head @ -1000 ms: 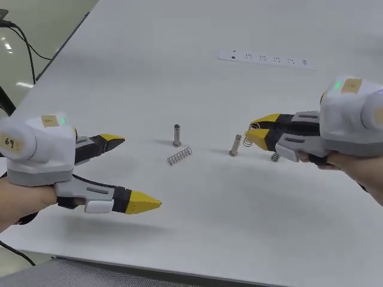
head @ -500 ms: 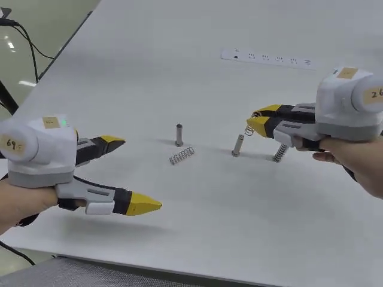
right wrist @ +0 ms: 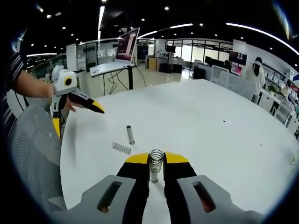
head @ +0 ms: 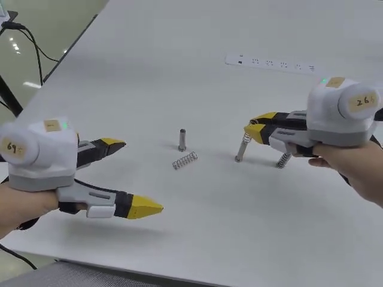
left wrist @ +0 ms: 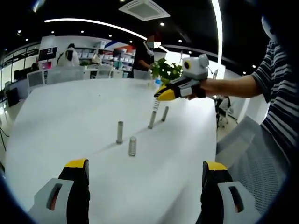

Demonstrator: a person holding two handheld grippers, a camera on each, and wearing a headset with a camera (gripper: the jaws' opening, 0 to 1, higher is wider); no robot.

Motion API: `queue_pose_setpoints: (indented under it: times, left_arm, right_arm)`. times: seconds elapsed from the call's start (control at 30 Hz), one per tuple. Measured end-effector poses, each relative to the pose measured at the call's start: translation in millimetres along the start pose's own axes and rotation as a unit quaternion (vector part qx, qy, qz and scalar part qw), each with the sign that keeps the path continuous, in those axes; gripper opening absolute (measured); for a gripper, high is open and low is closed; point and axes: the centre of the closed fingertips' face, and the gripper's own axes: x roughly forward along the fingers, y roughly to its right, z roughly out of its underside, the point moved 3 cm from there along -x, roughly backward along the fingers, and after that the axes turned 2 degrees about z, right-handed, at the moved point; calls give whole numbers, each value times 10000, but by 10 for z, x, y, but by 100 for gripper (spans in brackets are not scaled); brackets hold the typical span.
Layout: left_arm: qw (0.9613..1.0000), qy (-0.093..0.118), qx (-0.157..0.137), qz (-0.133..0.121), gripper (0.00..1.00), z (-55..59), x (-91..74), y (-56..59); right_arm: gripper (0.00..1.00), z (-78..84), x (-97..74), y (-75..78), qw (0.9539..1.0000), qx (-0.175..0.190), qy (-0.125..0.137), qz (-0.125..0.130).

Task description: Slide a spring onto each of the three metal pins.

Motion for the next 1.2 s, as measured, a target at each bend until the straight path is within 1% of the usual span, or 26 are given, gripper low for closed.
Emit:
queue_pose_setpoints:
  times: [0.17, 0.23, 0.3, 0.43, 0.67, 0.73, 0.83, 0.9, 0.93, 1.0, 1.07, 1.17, 1.2]
  left_arm:
    - [10000, 1, -32, -11, 98, 0, -6, -11]
    - [10000, 17, -22, -22, 98, -5, -8, -13]
    - [10000, 40, -50, -27, 98, -9, -10, -16]
    - [10000, 5, -60, -40, 98, 3, -18, -28]
    - [10000, 15, -51, -81, 97, 13, -45, -45]
    - [9999, 23, -76, -84, 96, 15, -38, -47]
    - [9999, 44, -87, -82, 96, 3, -16, -37]
    - [9999, 61, -79, -70, 96, -6, 0, -25]
    - [9999, 59, -75, -54, 96, -7, 7, -20]
    - [9999, 57, -74, -45, 96, -11, 13, -14]
    - [9999, 67, -67, -40, 96, -24, 14, -10]
    - [9999, 76, -64, -58, 96, -33, 6, -18]
    - [9999, 85, -62, -66, 96, -38, 2, -19]
  right_arm:
    - [8, 31, 34, -5, 10000, 59, -49, -37]
    - [8, 56, 57, -10, 10000, -19, -95, -24]
    - [8, 79, 76, -7, 9999, 20, -110, -34]
    - [8, 155, 120, -17, 9998, -42, -203, -32]
    - [8, 390, 242, -33, 9991, 22, -430, -14]
    - [8, 444, 275, -37, 9988, -12, -482, -3]
    - [8, 544, 316, -60, 9978, -145, -641, -8]
    - [8, 558, 316, -68, 9979, -146, -631, -4]
    - [8, 540, 313, -65, 9982, -121, -581, -2]
    - [8, 549, 311, -63, 9980, -121, -626, -31]
    - [9, 580, 310, -61, 9971, -232, -726, -38]
    - [16, 560, 295, -53, 9979, -186, -625, 0]
    - [18, 531, 284, -48, 9985, -18, -546, 17]
